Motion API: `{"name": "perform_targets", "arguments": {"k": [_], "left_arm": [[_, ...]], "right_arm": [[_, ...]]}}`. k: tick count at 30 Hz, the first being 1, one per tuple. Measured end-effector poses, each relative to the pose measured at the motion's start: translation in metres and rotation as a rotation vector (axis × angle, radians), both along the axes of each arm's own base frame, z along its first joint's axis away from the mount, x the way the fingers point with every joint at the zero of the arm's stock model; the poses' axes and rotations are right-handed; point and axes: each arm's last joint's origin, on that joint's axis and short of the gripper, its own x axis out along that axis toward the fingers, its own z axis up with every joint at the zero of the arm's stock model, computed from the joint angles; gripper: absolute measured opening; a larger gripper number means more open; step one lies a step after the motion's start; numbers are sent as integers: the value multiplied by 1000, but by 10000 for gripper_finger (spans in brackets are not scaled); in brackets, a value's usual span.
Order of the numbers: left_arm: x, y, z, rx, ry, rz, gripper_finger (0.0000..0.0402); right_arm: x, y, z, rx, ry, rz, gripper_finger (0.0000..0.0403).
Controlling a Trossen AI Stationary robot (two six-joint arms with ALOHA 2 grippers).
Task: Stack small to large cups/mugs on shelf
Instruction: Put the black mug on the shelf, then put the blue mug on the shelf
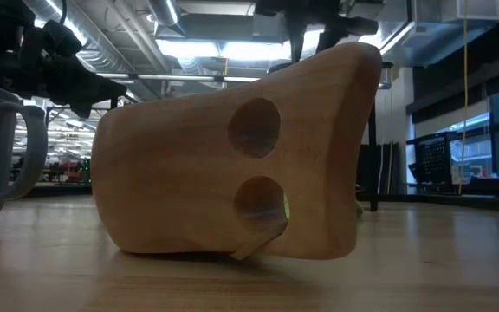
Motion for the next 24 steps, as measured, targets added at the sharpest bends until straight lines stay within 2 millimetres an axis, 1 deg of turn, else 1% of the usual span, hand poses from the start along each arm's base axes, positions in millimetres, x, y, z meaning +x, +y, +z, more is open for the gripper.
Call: {"name": "perform_targets", "arguments": {"k": [4, 7, 9, 12, 15, 19, 21, 24], "left_arm": [[0, 0, 0, 0, 0, 0, 0], [0, 0, 0, 0, 0, 0, 0], [0, 0, 0, 0, 0, 0, 0], [0, 0, 0, 0, 0, 0, 0], [0, 0, 0, 0, 0, 0, 0], [0, 0, 0, 0, 0, 0, 0], [0, 0, 0, 0, 0, -1, 0], [0, 0, 0, 0, 0, -1, 0]], "right_arm": [[-6, 4, 20, -47, 0, 24, 127], [-11, 13, 34, -34, -11, 66, 121], [-11, 26, 40, 13, -32, 128, 120], [-10, 59, 41, 90, -77, 241, 119], [-9, 96, 33, 160, -114, 326, 119], [-15, 139, 16, 241, -125, 387, 119], [-17, 158, 4, 296, -129, 419, 119], [-14, 178, -16, 372, -166, 480, 119]]}}
